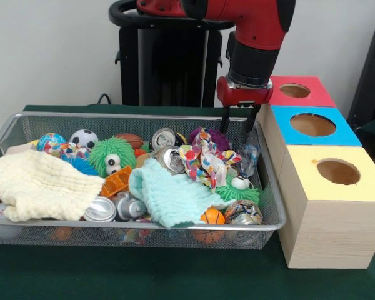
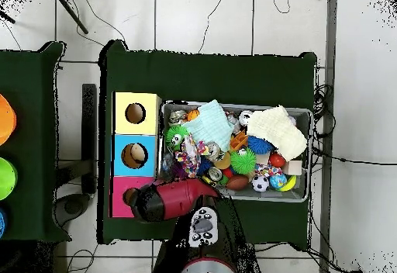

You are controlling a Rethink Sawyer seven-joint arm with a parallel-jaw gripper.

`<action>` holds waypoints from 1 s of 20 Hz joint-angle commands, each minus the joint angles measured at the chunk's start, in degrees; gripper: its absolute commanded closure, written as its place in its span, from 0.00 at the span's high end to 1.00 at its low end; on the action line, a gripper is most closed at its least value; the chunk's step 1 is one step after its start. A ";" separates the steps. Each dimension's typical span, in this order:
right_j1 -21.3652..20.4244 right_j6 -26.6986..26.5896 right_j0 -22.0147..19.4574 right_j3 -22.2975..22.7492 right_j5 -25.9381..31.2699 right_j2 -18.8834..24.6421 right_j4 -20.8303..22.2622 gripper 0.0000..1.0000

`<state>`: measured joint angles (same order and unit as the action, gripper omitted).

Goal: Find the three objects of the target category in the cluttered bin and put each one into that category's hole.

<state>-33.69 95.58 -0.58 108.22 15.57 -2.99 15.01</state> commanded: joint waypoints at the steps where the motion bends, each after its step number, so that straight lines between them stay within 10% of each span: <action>1: 1.64 10.04 -0.45 2.95 -4.52 3.06 -0.95 1.00; 20: 7.91 7.99 -4.95 1.29 -8.88 4.16 0.25 1.00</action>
<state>-29.53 95.58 -3.70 109.58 10.63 -2.92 14.95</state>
